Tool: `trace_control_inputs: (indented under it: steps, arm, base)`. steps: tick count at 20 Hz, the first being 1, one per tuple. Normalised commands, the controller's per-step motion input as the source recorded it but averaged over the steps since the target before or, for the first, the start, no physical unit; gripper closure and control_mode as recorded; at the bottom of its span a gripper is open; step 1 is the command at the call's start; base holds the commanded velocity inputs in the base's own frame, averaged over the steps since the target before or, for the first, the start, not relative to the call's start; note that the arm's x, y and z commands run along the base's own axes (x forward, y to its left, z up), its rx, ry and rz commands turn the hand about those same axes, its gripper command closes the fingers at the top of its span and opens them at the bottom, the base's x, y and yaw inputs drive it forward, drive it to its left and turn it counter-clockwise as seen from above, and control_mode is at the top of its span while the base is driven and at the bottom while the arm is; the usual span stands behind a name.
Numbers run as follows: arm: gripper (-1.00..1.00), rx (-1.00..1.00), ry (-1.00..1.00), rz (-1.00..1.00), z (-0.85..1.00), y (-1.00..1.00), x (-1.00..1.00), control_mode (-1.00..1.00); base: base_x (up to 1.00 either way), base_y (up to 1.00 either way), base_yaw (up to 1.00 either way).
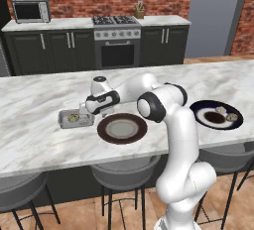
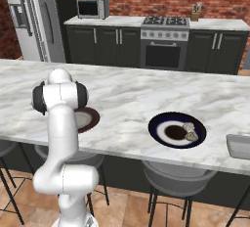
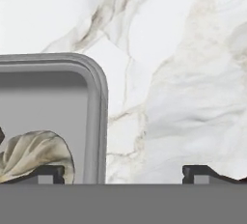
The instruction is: Place two dumplings into each of the tupperware containers and then place the containers in the fridge.
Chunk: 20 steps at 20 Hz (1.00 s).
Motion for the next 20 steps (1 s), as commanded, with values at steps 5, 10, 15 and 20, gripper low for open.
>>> trace_control_inputs:
  steps: [5, 10, 15, 20]
  arm:
    - [1.00, 0.00, 0.00, 0.00, -0.03, 0.00, 0.00, -1.00]
    - [1.00, 0.00, 0.00, 0.00, 0.00, 0.00, 0.00, -1.00]
    - [1.00, 0.00, 0.00, 0.00, 0.40, 0.00, 0.00, -1.00]
    - [1.00, 0.00, 0.01, 0.00, 0.98, 0.00, -0.01, -1.00]
  base:
    - [0.00, 0.00, 0.00]
    - [0.00, 0.00, 0.00]
    - [0.00, 0.00, 0.00]
    - [0.00, 0.00, 0.00]
